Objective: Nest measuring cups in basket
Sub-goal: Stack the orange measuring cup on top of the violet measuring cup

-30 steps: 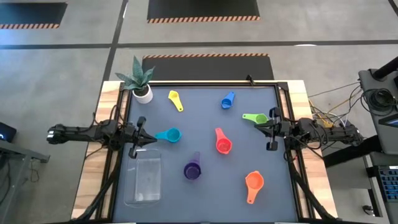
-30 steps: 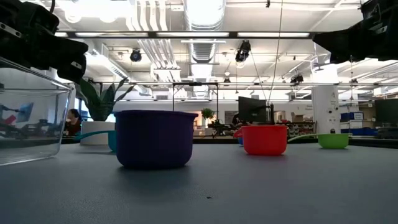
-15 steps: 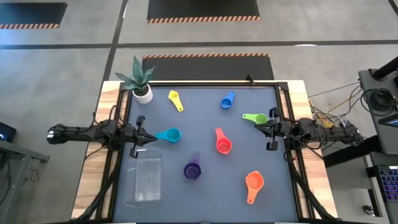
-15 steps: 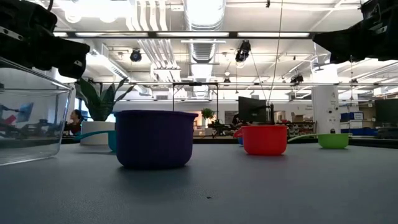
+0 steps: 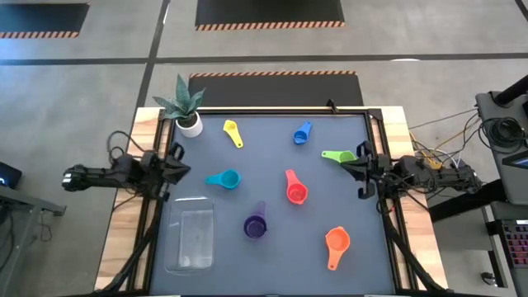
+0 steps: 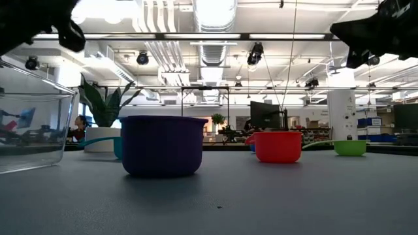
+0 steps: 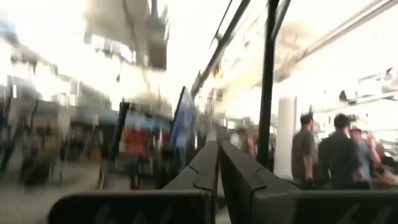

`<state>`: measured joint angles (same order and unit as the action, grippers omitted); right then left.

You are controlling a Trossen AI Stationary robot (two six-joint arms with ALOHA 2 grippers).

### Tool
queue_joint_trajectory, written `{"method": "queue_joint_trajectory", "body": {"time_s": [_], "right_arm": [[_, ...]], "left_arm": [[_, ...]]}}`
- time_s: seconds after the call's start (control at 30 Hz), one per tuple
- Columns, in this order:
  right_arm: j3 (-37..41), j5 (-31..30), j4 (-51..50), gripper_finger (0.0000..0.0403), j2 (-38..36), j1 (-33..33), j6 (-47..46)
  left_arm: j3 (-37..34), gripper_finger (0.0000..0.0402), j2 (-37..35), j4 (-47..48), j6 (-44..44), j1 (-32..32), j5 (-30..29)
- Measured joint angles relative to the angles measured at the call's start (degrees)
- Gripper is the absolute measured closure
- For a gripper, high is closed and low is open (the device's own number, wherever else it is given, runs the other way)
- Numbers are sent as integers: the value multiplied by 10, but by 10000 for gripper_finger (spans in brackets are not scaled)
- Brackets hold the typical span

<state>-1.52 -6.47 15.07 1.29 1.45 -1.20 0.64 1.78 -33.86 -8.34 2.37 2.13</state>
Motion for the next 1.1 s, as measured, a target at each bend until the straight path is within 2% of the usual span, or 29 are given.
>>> {"method": "queue_joint_trajectory", "body": {"time_s": [0.23,0.37,0.47,0.6,0.73,1.1], "right_arm": [[-25,4,2,394,0,0,-3],[-34,2,2,394,0,0,9],[-38,-33,3,394,0,0,37],[-38,-114,2,394,0,0,-11],[-38,-136,7,394,8,0,-28],[-39,-175,134,394,144,0,-21]], "left_arm": [[0,402,0,-42,8,0,-2],[0,402,0,-55,10,0,-32],[0,402,0,-57,10,0,-74],[0,402,0,-66,13,0,-135],[0,402,0,-65,33,0,-142],[17,402,51,-67,34,0,-142]]}}
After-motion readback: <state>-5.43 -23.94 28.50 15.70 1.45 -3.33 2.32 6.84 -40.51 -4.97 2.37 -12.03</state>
